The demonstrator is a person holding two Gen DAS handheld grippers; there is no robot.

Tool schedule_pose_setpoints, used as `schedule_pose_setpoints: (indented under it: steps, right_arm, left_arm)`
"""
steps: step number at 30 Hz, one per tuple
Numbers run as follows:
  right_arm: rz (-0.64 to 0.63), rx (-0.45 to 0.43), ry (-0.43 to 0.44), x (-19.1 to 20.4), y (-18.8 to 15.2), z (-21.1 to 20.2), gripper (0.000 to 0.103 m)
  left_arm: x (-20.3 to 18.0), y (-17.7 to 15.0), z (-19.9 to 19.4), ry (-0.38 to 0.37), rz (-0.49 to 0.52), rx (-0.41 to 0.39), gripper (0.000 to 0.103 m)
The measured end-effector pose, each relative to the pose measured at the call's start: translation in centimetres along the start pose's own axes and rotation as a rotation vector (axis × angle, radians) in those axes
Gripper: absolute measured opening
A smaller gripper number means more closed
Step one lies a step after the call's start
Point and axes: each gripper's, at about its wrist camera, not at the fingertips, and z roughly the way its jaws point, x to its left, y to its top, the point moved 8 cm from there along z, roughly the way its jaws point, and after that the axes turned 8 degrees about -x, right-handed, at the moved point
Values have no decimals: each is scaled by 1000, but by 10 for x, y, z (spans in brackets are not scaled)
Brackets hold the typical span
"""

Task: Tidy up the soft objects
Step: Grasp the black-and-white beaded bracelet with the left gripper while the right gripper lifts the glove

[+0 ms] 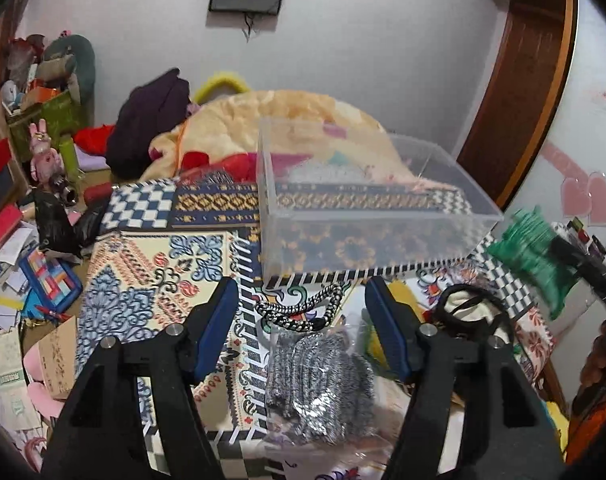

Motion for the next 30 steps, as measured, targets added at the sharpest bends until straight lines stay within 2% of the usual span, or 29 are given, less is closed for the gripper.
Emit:
schedule_pose_setpoints:
  steps: [7, 11, 14, 17, 22, 30]
  right_arm:
    - [-1, -10, 10, 4, 3, 3, 8]
    - [-3, -18, 13, 6, 8, 6, 8]
    - [8, -31, 26, 8, 14, 7, 8]
    - [-3, -50, 34, 15, 21, 8, 8]
    - [-17, -86, 48, 21, 36, 11, 8]
    - [-37, -156, 61, 33, 66, 19, 8]
  left_arm:
    - [5, -20, 40, 2, 0, 115, 64]
    - [5, -24, 45, -34, -25, 118, 36]
    - [2, -24, 39, -45, -10, 98, 22]
    - [-1, -20, 26, -50, 15, 67, 14]
    - [-7, -5, -3, -62, 34, 9, 13]
    - [-24, 45, -34, -86, 75, -112, 13]
